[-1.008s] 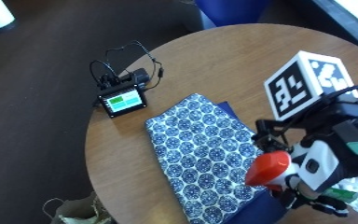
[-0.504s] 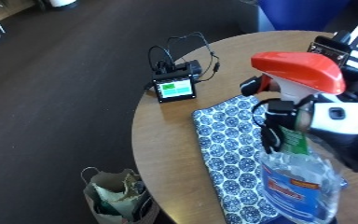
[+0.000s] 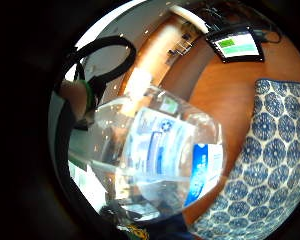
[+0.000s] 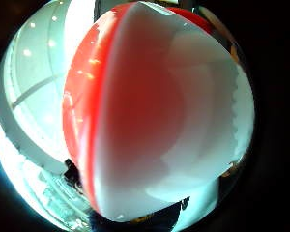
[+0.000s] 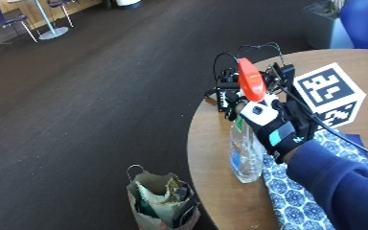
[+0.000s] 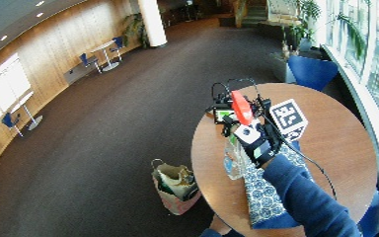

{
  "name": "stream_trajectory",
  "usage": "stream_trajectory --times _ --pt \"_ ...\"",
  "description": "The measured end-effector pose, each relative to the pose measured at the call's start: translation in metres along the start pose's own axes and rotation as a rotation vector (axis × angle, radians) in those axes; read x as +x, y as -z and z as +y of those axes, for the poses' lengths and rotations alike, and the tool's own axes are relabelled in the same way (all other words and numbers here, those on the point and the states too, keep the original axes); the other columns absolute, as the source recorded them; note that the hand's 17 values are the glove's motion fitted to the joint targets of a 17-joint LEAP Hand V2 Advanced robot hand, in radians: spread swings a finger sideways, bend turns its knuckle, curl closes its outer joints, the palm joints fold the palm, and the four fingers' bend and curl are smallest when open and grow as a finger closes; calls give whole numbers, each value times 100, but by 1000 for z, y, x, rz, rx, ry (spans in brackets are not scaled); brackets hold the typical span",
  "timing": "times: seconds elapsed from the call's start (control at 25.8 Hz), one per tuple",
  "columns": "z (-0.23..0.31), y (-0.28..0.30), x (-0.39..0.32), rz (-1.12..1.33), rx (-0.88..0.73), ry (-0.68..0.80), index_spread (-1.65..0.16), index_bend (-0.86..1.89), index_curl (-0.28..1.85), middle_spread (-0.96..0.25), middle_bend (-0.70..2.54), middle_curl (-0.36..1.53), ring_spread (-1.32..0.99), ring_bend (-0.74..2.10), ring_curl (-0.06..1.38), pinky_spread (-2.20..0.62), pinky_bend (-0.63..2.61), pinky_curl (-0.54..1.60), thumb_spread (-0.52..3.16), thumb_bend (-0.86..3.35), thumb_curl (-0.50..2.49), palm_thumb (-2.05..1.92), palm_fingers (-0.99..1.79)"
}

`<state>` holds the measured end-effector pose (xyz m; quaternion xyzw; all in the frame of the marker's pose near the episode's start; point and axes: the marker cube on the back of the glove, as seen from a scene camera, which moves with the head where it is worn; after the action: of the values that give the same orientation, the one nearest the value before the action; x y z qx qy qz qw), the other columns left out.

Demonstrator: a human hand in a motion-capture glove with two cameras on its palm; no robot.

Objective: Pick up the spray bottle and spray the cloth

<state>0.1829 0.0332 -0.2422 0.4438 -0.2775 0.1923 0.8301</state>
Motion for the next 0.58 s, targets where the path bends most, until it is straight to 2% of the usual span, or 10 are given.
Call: stream_trajectory --times 0.23,0.43,0.58 --pt "-2 -13 13 41 -13 -18 -33 -5 -1 -10 81 51 -14 90 46 -26 65 39 119 0 49 90 101" --pt "6 12 14 75 -38 -41 -32 -2 -1 -10 77 50 -12 86 45 -24 64 39 119 -1 49 92 97" --pt "25 48 23 126 -29 -45 -35 15 7 -9 59 46 -13 68 44 -1 54 40 119 -3 48 88 42"
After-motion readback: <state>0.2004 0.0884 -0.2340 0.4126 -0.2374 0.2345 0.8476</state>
